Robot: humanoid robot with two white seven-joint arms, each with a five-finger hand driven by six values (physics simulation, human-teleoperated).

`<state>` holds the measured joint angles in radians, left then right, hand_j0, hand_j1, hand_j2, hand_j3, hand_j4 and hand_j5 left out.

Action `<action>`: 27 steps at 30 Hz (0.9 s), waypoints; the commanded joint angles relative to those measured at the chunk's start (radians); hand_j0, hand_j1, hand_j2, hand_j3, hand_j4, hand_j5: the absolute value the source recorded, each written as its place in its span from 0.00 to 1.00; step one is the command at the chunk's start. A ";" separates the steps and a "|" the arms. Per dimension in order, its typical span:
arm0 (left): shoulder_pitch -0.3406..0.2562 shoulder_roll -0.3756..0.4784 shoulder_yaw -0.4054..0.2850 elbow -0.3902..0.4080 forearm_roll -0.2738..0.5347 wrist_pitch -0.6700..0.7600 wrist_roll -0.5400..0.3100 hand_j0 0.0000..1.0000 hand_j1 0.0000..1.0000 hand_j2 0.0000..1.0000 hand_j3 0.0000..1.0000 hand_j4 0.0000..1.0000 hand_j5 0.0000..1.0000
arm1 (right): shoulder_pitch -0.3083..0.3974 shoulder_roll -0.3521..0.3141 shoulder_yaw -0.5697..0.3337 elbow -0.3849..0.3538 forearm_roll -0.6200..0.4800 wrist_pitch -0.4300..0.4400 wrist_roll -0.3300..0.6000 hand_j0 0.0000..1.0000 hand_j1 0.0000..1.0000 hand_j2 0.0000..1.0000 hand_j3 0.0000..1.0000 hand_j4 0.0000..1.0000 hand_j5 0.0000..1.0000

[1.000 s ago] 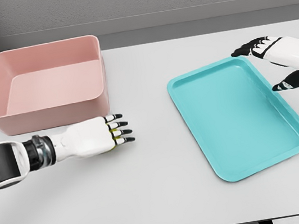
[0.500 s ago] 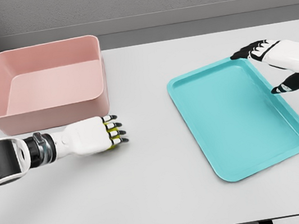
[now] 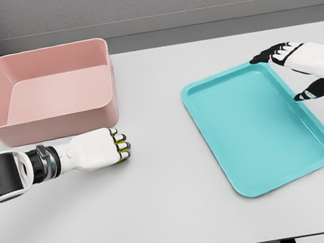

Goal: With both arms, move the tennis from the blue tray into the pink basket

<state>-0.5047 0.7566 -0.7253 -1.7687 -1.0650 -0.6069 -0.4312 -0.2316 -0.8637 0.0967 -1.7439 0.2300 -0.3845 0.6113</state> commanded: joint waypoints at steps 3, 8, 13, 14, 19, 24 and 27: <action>-0.002 0.000 -0.014 0.000 0.033 -0.004 -0.009 0.37 0.37 0.37 0.37 0.37 0.37 | 0.000 -0.001 0.000 0.000 -0.005 0.001 0.000 1.00 1.00 1.00 1.00 1.00 1.00; -0.003 -0.002 -0.014 0.000 0.037 -0.004 -0.009 0.15 0.15 0.15 0.15 0.15 0.15 | 0.000 0.000 0.000 0.000 -0.005 0.003 0.000 1.00 1.00 1.00 1.00 1.00 1.00; -0.006 -0.002 -0.013 0.000 0.077 -0.004 -0.009 0.00 0.00 0.00 0.00 0.00 0.00 | 0.000 -0.001 0.000 0.000 -0.005 0.001 0.000 1.00 1.00 1.00 1.00 1.00 1.00; -0.006 -0.002 -0.011 0.000 0.079 -0.004 -0.009 0.00 0.00 0.00 0.00 0.00 0.00 | 0.000 0.000 0.000 0.000 -0.005 0.003 0.000 1.00 1.00 1.00 1.00 1.00 1.00; -0.009 -0.002 0.003 0.000 0.128 -0.004 -0.004 0.00 0.00 0.00 0.00 0.00 0.00 | 0.000 -0.001 0.000 0.000 -0.005 0.001 0.000 1.00 1.00 1.00 1.00 1.00 1.00; -0.043 -0.005 0.003 0.000 0.192 -0.004 -0.004 0.00 0.00 0.00 0.00 0.00 0.00 | 0.002 -0.001 0.000 0.000 -0.005 0.003 0.000 1.00 1.00 1.00 1.00 1.00 1.00; -0.069 -0.025 0.009 0.000 0.253 -0.004 -0.004 0.00 0.00 0.00 0.00 0.00 0.00 | 0.002 -0.001 0.000 0.000 -0.005 0.001 0.000 1.00 1.00 1.00 1.00 1.00 1.00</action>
<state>-0.5798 0.7417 -0.7203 -1.7682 -0.8521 -0.6134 -0.4381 -0.2301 -0.8642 0.0967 -1.7439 0.2301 -0.3854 0.6113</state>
